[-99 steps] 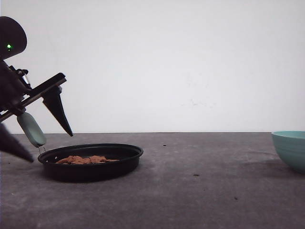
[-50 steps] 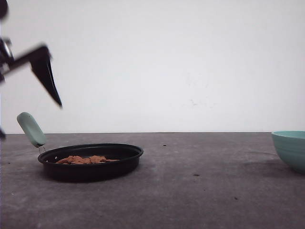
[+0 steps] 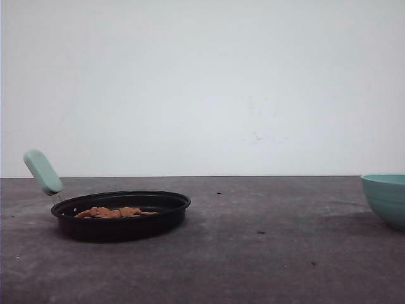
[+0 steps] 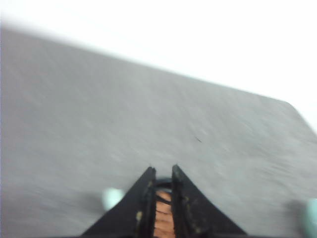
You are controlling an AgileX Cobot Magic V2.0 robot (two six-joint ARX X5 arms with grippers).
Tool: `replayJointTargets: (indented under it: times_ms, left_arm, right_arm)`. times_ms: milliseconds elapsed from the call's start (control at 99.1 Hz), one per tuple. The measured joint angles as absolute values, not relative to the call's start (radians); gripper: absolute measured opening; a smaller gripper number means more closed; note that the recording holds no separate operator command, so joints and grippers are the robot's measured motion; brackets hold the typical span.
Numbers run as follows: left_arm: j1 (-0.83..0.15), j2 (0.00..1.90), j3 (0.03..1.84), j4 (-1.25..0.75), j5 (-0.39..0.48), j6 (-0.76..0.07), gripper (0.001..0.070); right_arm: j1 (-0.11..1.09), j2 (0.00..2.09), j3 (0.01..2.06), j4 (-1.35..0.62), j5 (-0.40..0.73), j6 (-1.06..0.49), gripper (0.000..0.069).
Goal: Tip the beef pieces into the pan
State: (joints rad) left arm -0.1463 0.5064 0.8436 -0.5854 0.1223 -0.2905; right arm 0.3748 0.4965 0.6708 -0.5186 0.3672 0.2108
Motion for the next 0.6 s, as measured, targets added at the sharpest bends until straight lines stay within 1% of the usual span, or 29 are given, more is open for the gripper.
replayJointTargets:
  times_ms: [131,252,595]
  left_arm:
    - [-0.146,0.356,0.805,-0.680,0.105,-0.215,0.0024]
    - [-0.146,0.311,0.781,-0.783,0.064,-0.176,0.0024]
    - [-0.146,0.299,0.780,-0.824,0.048,-0.163,0.0024]
  right_arm:
    - [0.398,0.429,0.603,-0.487,0.367,0.183,0.0007]
    - [0.406,0.389,0.588,-0.486,0.358,0.163,0.0007]
    - [0.406,0.361,0.588,-0.476,0.352,0.155,0.0007]
